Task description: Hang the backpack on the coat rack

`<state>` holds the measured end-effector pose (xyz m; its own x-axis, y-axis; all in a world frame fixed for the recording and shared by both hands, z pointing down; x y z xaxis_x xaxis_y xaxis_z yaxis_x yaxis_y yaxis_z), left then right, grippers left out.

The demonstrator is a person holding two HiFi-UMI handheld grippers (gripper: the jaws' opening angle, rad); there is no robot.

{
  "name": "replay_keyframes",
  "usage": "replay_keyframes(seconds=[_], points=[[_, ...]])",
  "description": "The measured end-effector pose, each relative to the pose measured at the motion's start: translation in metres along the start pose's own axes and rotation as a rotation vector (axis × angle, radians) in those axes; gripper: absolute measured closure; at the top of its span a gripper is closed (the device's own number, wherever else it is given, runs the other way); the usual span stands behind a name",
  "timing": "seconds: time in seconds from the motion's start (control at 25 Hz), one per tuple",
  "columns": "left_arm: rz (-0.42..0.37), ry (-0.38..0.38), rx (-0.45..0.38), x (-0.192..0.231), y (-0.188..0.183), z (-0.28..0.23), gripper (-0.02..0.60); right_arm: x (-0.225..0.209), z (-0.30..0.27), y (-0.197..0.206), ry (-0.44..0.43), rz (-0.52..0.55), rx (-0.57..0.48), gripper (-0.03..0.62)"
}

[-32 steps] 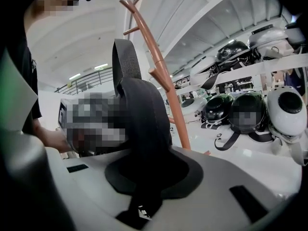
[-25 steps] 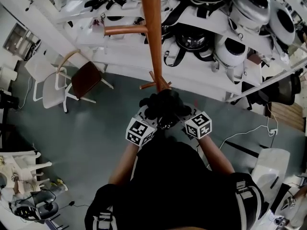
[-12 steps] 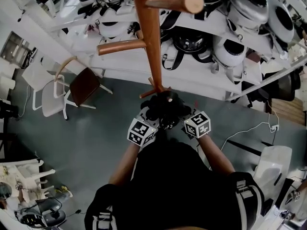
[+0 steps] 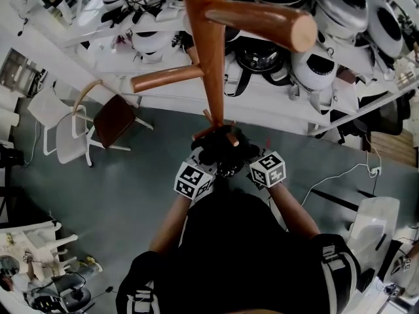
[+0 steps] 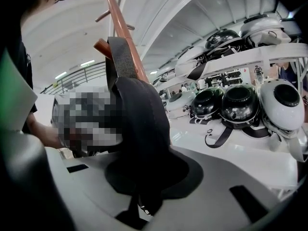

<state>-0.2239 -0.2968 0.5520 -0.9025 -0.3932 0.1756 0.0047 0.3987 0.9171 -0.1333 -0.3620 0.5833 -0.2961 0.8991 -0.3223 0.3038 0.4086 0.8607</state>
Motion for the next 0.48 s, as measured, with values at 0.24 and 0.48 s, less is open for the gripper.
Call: replay_keyframes(seconds=[0.24,0.48], points=[[0.006,0.003,0.015,0.012,0.005,-0.007,0.483,-0.009,-0.013,0.003,0.000,-0.023,0.009,0.511],[0.028,0.000,0.032,0.024,0.011,-0.013,0.483,-0.016,-0.026,0.006,0.025,-0.011,0.024,0.511]])
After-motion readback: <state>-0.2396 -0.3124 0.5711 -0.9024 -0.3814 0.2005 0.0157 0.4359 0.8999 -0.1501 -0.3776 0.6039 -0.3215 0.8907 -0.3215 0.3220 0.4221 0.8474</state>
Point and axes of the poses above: the fingertips, and each gripper's own axes: z backward along the fingers, x to its left, y out of its underside, the point moved 5 cm from there along z, backward along the fingers, and after that the axes turned 2 degrees about -x, right-handed, at the moved point
